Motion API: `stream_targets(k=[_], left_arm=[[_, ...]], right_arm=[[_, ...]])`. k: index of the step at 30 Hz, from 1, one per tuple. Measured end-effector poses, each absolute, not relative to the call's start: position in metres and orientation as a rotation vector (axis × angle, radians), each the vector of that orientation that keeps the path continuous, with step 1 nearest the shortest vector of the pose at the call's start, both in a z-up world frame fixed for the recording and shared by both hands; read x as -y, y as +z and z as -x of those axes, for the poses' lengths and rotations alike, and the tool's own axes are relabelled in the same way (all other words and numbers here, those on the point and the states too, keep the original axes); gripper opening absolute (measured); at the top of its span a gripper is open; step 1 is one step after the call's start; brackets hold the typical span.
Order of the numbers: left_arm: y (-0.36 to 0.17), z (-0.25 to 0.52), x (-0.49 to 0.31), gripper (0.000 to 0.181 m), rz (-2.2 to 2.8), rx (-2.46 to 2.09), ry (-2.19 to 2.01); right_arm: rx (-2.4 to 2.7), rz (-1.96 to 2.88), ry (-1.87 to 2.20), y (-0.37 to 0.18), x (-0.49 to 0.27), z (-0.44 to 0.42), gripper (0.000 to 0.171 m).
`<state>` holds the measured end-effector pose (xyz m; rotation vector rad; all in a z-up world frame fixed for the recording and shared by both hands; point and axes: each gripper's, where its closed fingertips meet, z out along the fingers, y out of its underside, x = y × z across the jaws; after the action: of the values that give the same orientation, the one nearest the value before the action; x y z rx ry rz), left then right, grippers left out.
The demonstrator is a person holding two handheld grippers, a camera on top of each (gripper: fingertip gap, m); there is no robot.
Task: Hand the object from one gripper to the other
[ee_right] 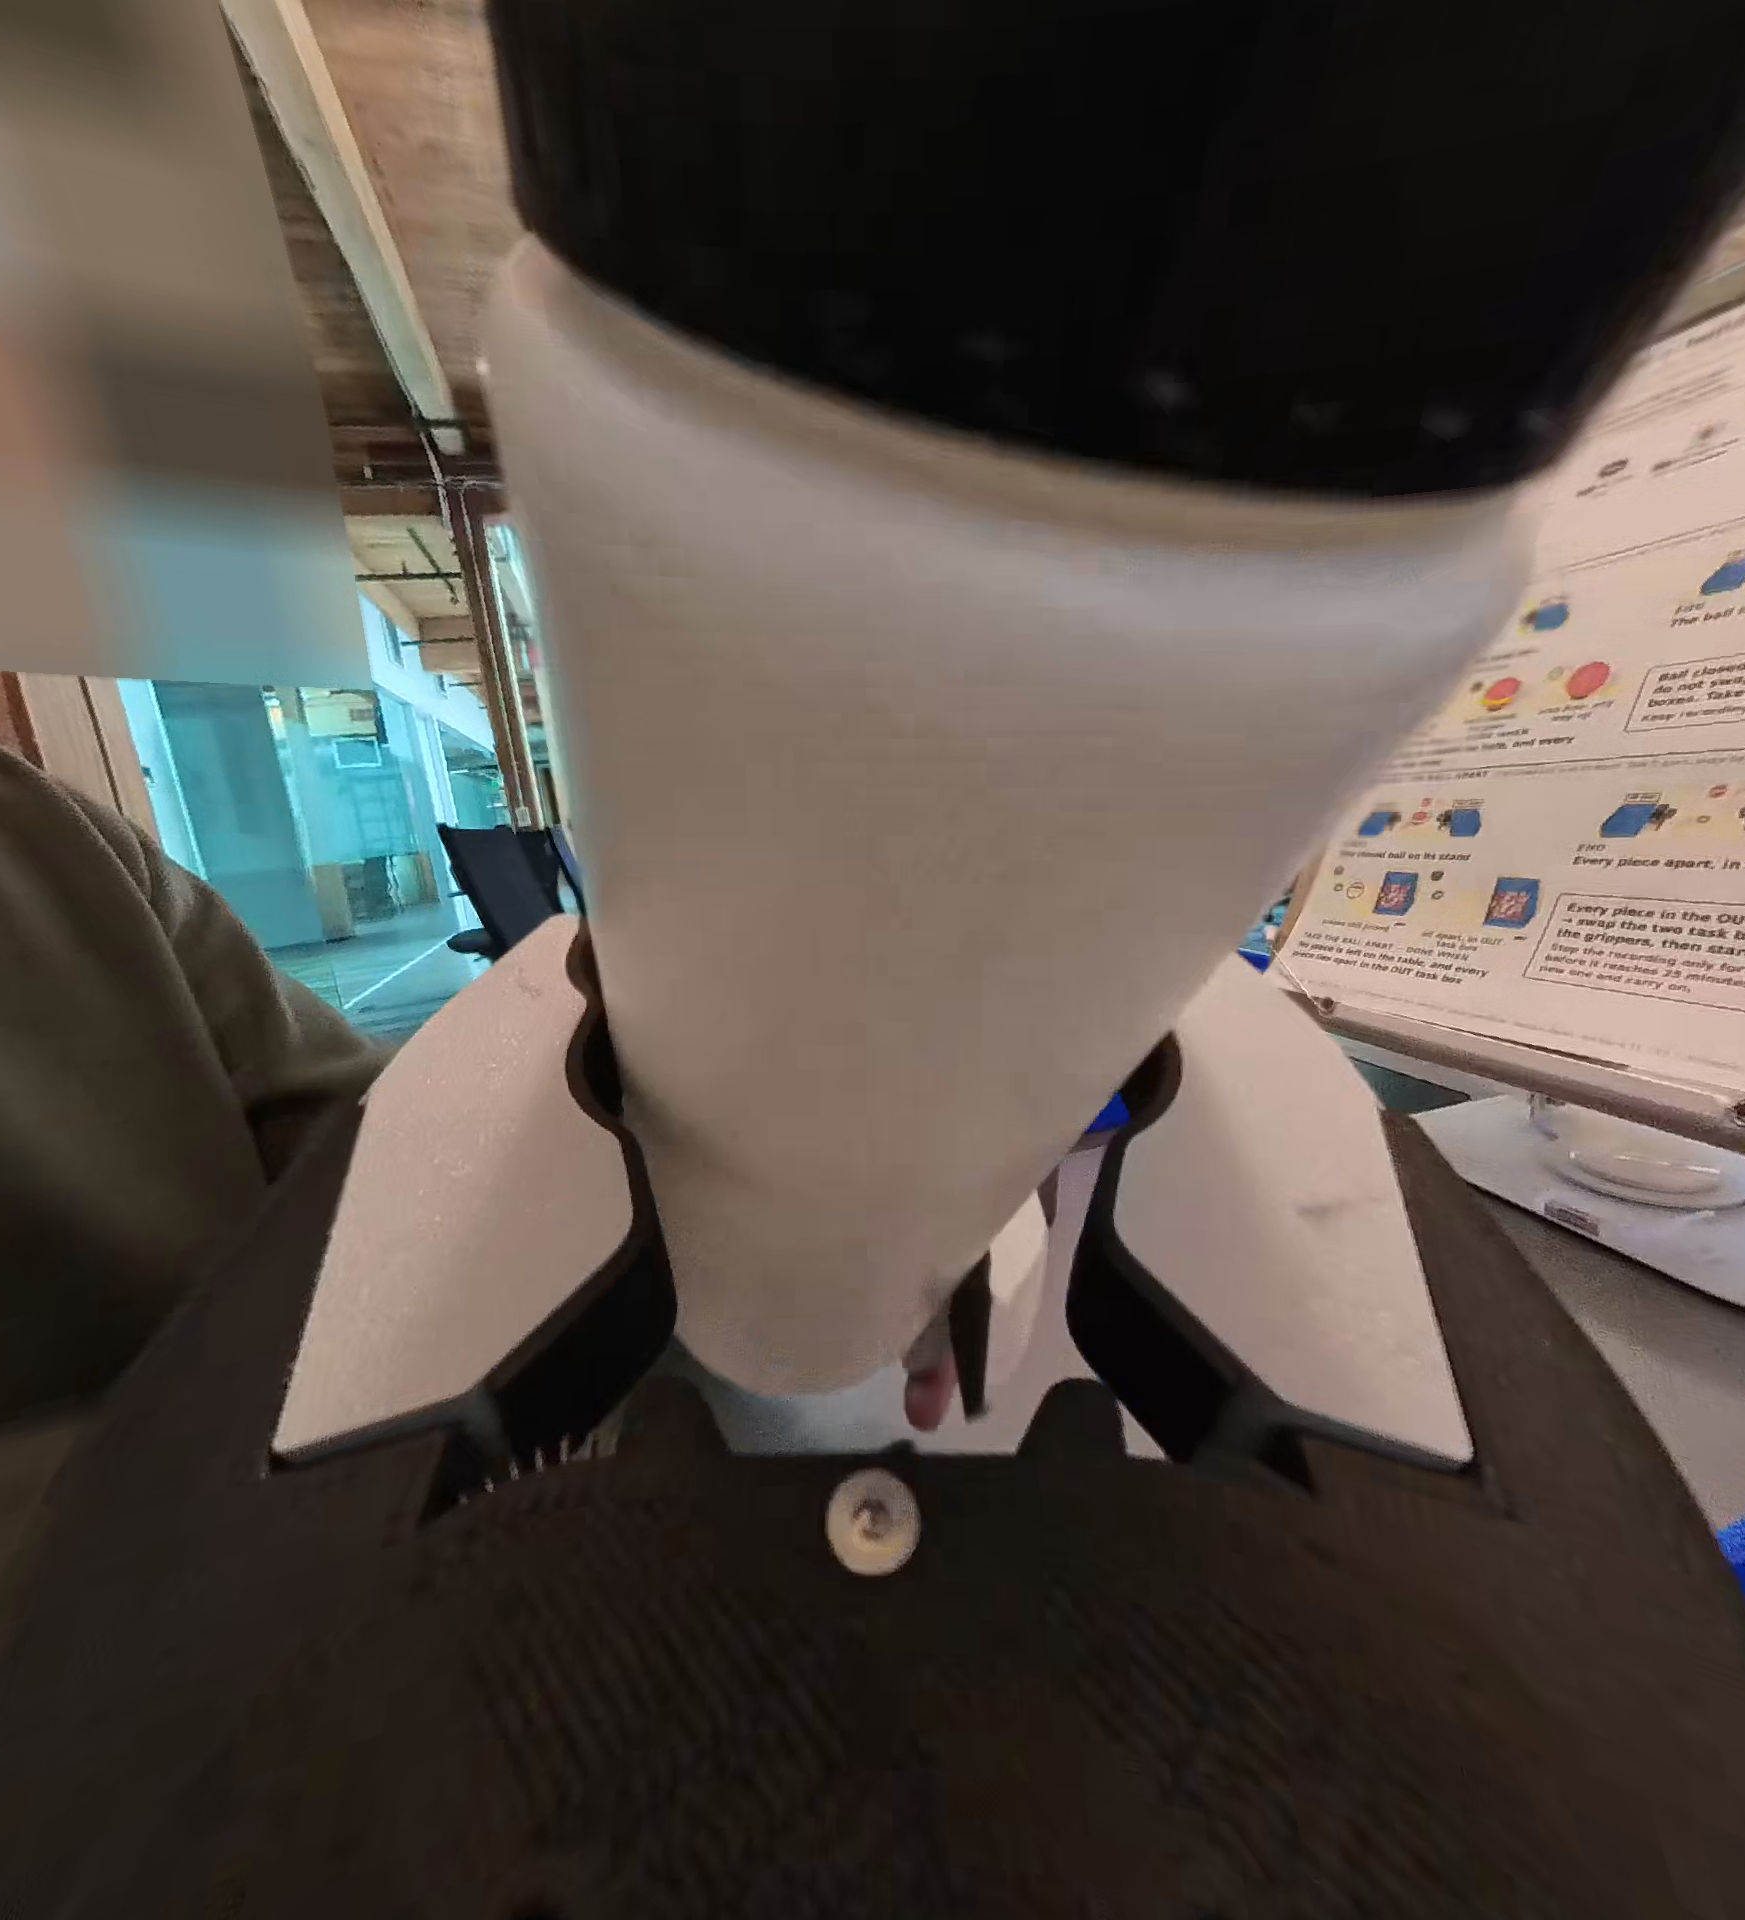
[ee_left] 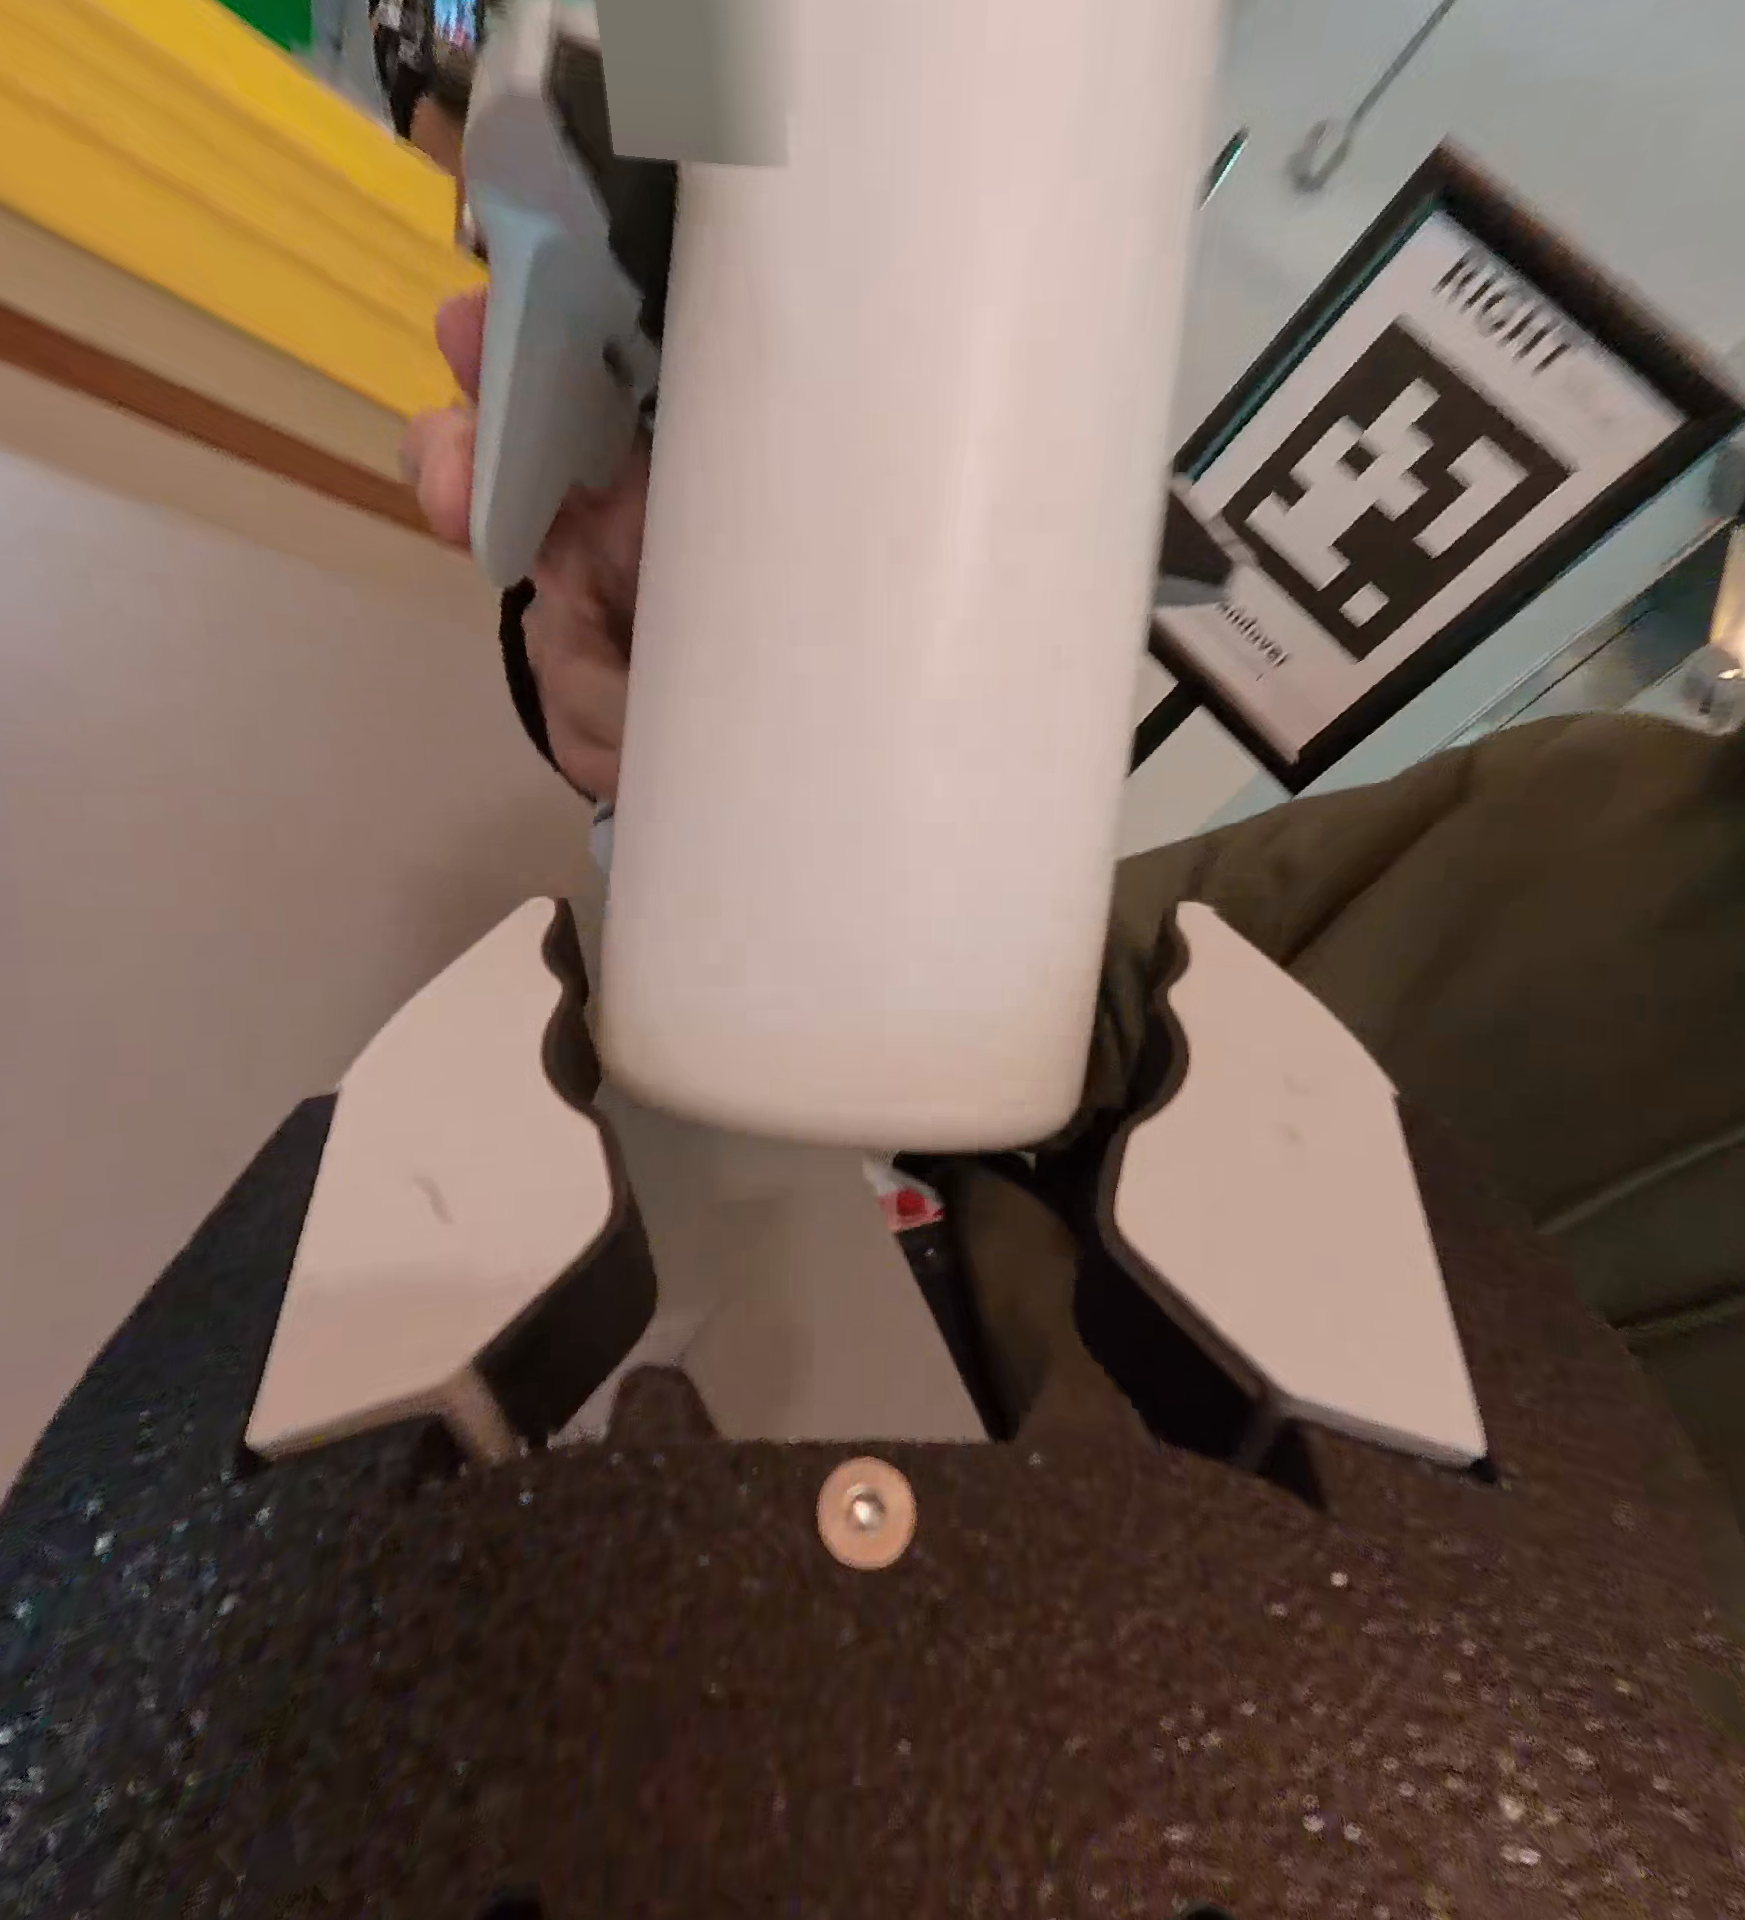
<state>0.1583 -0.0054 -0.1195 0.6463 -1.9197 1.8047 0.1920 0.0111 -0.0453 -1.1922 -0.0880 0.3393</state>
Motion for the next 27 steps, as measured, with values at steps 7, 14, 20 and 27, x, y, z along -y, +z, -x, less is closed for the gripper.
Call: stream_targets(k=[7,14,20,27], left_arm=[[-0.140,-0.193,-0.002,0.092,-0.728,2.284,1.949],[-0.122,-0.253,-0.057,0.091,-1.214,3.028,2.142],[-0.105,-0.254,-0.059,0.091,-1.040,3.697,2.123],[-0.114,-0.234,-0.028,0.098,-0.701,3.364,2.185]], right_arm=[[-0.017,1.264,0.192,-0.050,-0.014,-0.211,0.084],[-0.307,1.274,0.007,-0.041,-0.015,-0.245,0.113],[-0.590,1.003,-0.033,-0.024,0.003,-0.270,0.110],[-0.314,1.006,0.137,-0.019,0.017,-0.257,0.101]])
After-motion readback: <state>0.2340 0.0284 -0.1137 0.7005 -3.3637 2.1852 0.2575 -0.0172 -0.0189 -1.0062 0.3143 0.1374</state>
